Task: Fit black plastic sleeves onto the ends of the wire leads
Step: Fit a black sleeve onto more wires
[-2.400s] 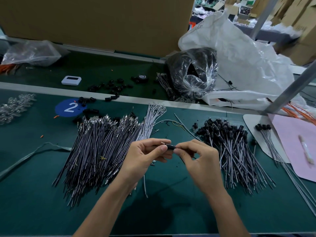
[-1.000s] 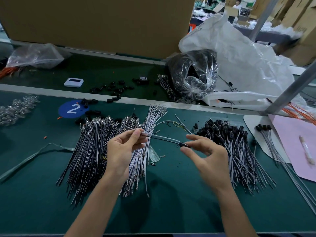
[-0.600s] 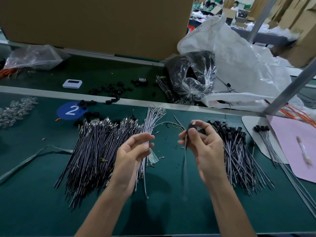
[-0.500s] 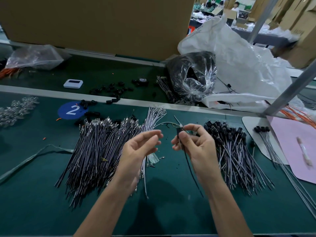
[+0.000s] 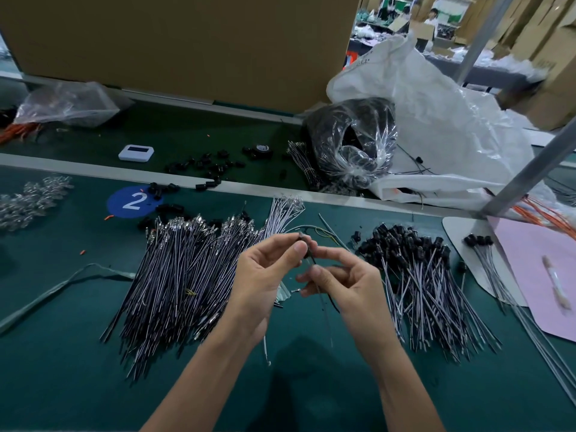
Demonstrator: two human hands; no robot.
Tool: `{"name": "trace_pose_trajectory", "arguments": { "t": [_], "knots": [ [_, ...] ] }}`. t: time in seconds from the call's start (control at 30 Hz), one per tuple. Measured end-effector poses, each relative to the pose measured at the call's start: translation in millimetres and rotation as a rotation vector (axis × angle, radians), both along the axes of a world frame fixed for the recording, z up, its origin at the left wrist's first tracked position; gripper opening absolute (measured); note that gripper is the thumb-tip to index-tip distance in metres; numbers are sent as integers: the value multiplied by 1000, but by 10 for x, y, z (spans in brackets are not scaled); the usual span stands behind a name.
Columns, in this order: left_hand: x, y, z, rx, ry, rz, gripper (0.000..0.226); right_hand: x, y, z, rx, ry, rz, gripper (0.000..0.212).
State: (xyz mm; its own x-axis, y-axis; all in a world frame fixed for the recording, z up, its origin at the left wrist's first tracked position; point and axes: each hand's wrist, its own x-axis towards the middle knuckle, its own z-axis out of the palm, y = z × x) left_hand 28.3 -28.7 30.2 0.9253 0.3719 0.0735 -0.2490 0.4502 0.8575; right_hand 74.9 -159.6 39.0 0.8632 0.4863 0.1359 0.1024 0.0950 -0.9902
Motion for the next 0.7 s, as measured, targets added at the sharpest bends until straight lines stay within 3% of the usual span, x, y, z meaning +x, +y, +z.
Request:
{"name": "trace_pose_trajectory", "arguments": {
  "t": [0.07, 0.2, 0.7],
  "knots": [
    [-5, 2, 11, 8, -26, 51, 20, -14, -20, -27, -64, -50, -31, 10],
    [-16, -73, -1, 77, -14, 75, 16, -60, -19, -18, -103, -138, -79, 17],
    [-27, -95, 61, 33, 29, 119, 22, -119, 23, -37, -76, -137, -162, 17]
  ]
}}
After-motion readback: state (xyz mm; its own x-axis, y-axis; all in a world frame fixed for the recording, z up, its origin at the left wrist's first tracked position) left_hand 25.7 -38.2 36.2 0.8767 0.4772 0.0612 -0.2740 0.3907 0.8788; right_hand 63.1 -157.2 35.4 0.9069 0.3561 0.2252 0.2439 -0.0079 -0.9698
